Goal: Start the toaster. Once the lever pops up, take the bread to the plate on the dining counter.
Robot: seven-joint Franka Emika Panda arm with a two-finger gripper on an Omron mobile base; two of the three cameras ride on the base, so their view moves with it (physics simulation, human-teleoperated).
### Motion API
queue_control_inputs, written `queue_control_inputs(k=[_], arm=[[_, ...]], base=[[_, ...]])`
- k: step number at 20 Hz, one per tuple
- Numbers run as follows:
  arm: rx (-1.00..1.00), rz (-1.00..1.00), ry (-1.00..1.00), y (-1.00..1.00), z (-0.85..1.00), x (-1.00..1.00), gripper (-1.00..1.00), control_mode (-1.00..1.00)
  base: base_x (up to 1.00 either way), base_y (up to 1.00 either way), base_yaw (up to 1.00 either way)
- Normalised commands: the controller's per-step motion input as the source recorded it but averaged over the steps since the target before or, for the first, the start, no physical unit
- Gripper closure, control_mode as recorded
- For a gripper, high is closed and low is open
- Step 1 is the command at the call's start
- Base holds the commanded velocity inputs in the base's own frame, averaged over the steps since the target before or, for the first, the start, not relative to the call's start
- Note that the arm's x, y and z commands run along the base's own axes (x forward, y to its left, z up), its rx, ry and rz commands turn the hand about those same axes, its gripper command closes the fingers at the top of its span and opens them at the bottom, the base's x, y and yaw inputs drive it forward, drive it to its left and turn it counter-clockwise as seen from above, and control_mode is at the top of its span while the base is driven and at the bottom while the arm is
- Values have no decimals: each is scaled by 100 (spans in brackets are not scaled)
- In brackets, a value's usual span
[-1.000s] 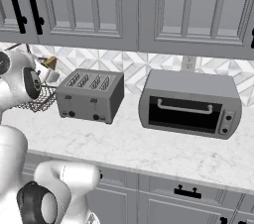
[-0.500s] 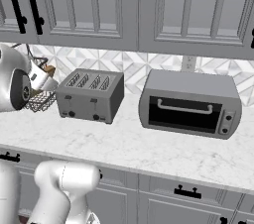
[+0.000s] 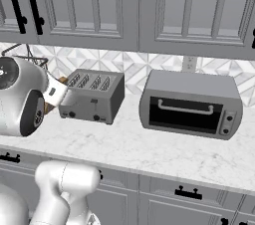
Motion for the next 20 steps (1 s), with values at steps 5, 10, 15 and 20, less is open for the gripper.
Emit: queue_control_inputs(k=[5,10,15,20], arm=[[-16,1,0,-39,0,-34,100,-100],[-3,0,0,0,0,-13,100,100],[0,0,0,0,0,0,100,100],[0,0,0,0,0,0,100,100]], base=[[0,0,0],[-75,0,-4],[-96,-2,-19],[-14,-13,-80]])
